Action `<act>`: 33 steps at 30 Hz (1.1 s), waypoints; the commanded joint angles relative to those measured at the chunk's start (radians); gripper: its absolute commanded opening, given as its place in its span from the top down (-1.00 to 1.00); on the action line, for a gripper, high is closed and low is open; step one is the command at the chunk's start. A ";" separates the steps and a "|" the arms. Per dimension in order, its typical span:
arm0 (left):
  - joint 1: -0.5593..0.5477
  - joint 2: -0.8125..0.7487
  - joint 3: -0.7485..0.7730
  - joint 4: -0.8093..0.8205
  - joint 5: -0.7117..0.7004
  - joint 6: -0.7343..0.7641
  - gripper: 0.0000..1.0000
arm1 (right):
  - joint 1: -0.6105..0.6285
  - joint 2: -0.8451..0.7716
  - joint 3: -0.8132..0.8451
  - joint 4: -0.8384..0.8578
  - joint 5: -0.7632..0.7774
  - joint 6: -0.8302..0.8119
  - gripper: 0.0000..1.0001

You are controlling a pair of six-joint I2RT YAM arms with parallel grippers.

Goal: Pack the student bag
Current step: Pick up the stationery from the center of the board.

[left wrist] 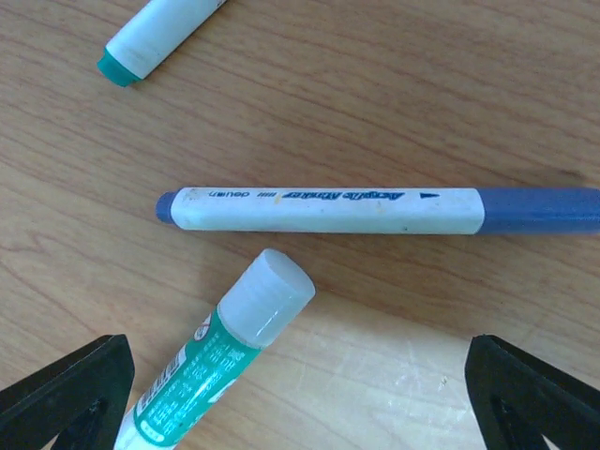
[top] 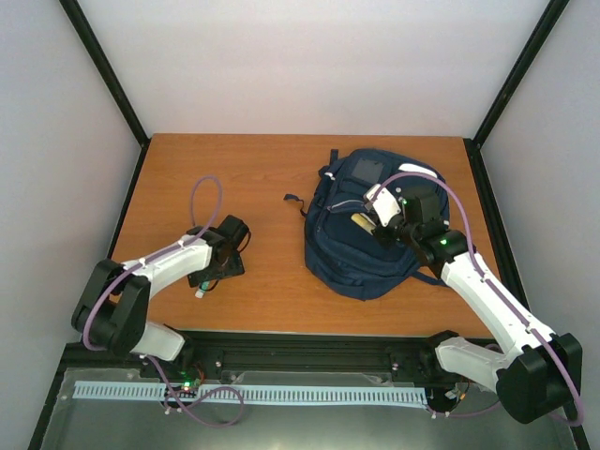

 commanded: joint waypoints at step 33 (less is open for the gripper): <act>-0.002 -0.124 -0.217 0.184 0.178 0.004 -0.87 | -0.019 -0.020 0.011 0.103 -0.061 0.003 0.94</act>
